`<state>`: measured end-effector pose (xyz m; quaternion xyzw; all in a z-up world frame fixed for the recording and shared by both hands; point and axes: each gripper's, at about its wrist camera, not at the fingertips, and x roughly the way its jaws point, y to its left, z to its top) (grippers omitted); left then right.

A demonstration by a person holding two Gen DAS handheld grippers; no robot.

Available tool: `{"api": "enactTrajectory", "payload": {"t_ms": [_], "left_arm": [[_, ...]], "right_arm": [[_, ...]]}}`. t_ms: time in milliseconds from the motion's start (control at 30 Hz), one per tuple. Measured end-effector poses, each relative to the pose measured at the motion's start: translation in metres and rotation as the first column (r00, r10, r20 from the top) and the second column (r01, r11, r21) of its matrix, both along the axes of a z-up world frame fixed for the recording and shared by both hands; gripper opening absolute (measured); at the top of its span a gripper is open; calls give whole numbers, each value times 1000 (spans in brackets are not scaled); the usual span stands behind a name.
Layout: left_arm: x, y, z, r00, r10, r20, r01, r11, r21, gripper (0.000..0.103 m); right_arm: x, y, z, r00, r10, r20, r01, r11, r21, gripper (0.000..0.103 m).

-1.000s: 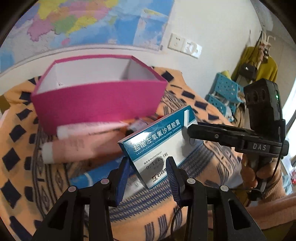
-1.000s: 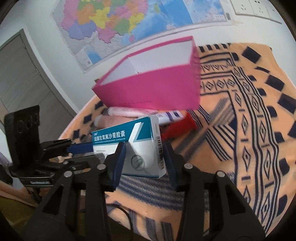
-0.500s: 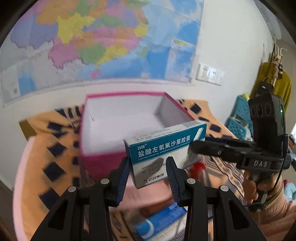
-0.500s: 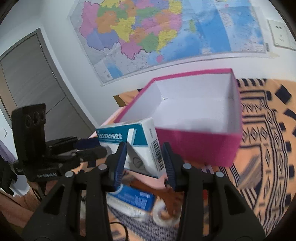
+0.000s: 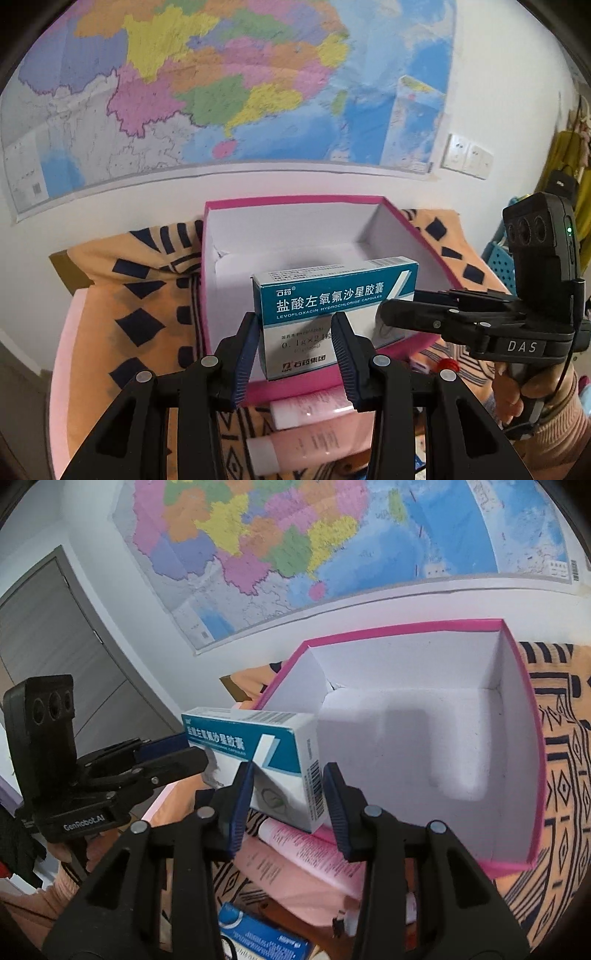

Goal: Organize rigid objects
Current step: 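Carry the medicine box into the pink box and release it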

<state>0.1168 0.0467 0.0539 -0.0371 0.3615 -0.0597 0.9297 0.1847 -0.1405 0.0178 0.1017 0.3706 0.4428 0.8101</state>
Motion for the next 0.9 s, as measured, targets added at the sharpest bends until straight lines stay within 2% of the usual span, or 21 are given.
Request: {"api": "enactTrajectory", "payload": {"t_ms": [333,533,667,833,900], "left_arm": [[32,14,-29,991,58,-121,-57,998,10,40],[41,18,-37,982,97,-161,-94,995,26,40],[40,20,-38,981,123,-152,-118,992,40,40],[23,17,-29,991,115,-71,-111,992,52,41],[13,15,-24,995,98,-29,-97,995,37,50]], "right_arm": [[31,24,-22,996,11,-83,-17,998,-68,42],[43,40,-35,991,2,-131,-22,988,-153,43],[48,46,-37,993,-30,-114,5,978,-211,43],[42,32,-33,995,-39,-89,22,983,-182,43],[34,24,-26,998,-30,-61,20,987,-157,43]]}}
